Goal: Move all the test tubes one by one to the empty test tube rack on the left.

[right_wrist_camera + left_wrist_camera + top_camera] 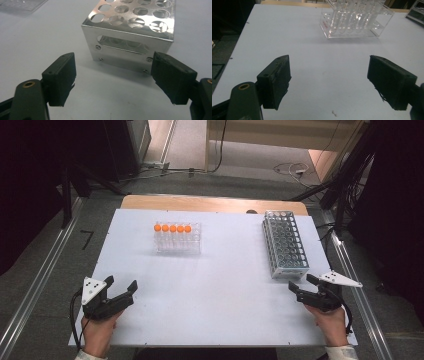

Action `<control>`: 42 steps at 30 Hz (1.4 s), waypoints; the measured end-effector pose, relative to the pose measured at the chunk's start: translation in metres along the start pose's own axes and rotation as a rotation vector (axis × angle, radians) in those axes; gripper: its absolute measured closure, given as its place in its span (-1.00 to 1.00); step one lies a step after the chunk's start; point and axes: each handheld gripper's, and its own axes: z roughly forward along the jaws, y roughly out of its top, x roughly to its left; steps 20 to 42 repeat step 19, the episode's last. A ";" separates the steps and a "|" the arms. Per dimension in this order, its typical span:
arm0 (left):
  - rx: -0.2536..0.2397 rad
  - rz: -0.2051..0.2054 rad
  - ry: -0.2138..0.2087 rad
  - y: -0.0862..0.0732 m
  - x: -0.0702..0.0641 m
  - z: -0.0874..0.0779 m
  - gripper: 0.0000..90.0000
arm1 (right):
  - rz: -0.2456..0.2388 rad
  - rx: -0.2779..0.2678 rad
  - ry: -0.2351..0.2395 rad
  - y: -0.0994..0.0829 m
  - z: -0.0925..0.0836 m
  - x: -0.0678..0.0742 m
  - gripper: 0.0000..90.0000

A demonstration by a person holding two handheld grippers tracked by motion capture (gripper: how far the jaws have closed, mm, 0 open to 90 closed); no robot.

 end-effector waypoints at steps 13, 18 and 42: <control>0.012 -0.021 0.036 -0.005 0.013 -0.002 -0.59 | 0.069 0.008 -0.072 -0.012 -0.008 -0.030 -0.58; 0.029 -0.030 0.045 -0.008 0.017 0.001 -0.59 | 0.060 0.028 -0.125 -0.017 -0.006 -0.035 -0.59; 0.036 -0.034 0.046 -0.008 0.018 0.002 -0.59 | 0.055 0.032 -0.134 -0.018 -0.006 -0.036 -0.60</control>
